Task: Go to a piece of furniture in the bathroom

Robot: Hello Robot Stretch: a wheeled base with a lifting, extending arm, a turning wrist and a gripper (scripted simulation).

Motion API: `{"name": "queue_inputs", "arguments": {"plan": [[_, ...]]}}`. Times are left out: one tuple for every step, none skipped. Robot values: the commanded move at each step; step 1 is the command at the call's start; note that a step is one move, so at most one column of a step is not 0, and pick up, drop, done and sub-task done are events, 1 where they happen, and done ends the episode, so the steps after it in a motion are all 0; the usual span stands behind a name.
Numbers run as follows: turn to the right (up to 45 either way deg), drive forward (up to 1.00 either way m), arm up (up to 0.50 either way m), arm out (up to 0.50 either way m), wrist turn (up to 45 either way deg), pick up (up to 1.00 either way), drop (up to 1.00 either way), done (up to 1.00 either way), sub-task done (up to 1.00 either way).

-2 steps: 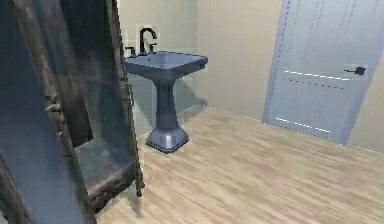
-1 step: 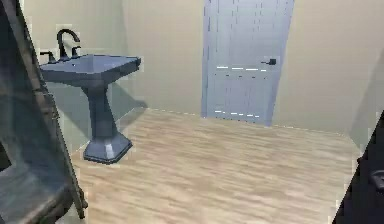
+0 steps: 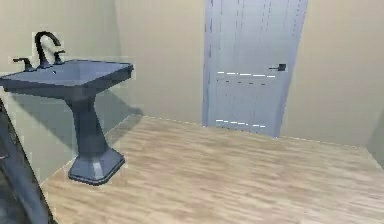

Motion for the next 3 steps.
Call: {"name": "queue_inputs", "arguments": {"plan": [[-45.0,0.0,0.0,0.0,0.0,0.0,0.0,0.0,0.0],[-18.0,0.0,0.0,0.0,0.0,0.0,0.0,0.0,0.0],[0.0,0.0,0.0,0.0,0.0,0.0,0.0,1.0,0.0]]}}
